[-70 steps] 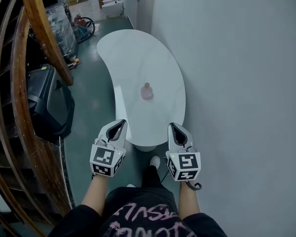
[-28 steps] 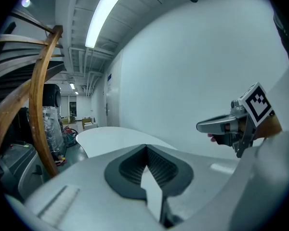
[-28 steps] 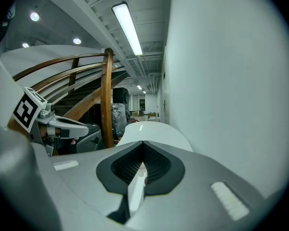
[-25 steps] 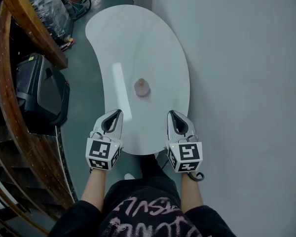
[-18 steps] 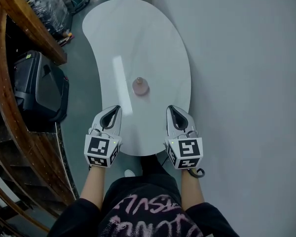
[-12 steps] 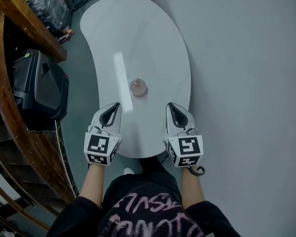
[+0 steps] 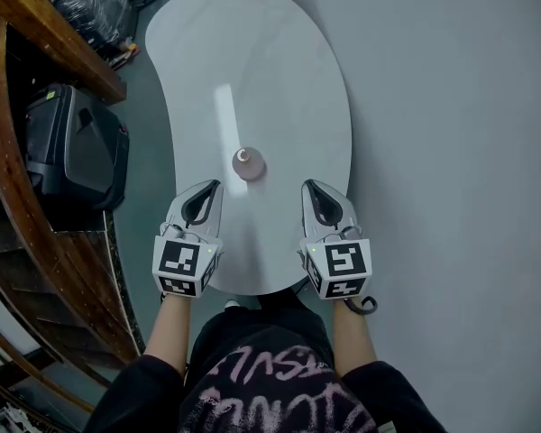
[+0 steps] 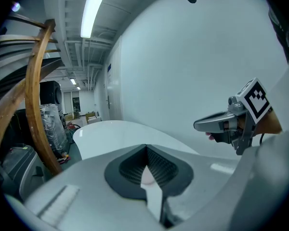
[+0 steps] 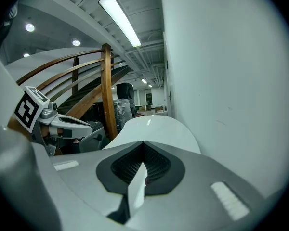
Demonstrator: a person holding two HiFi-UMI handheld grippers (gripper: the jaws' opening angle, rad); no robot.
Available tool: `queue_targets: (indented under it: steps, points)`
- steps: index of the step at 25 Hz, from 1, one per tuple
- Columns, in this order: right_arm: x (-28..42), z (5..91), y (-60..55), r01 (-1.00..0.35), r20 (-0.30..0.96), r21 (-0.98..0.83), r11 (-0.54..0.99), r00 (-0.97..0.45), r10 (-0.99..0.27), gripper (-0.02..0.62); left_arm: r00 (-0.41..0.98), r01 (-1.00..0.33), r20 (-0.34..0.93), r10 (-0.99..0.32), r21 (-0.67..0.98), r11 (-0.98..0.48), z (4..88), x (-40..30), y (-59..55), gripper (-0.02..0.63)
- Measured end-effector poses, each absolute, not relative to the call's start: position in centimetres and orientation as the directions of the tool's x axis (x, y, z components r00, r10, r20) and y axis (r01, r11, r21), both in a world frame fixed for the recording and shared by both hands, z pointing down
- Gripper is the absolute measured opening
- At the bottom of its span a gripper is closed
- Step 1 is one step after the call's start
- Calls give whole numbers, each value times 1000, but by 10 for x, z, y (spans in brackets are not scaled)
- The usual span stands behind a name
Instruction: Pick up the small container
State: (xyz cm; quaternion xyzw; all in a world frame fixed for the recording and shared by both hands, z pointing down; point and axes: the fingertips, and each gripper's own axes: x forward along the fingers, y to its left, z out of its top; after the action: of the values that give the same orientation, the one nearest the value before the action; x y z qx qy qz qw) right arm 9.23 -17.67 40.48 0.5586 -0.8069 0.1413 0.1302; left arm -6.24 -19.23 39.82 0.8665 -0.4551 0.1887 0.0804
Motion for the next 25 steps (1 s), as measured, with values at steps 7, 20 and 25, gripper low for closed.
queue_targets:
  steps: [7, 20, 25]
  points:
    - [96, 405, -192, -927, 366, -93, 364, -372, -853, 9, 491, -832, 408, -769, -43, -554, 398, -57, -201, 0]
    - [85, 413, -198, -907, 378, -129, 402, -420, -825, 9, 452, -850, 426, -784, -62, -523, 396, -66, -197, 0]
    - [80, 415, -200, -905, 373, -127, 407, -423, -825, 9, 452, -847, 425, -784, -71, -527, 398, -68, -198, 0]
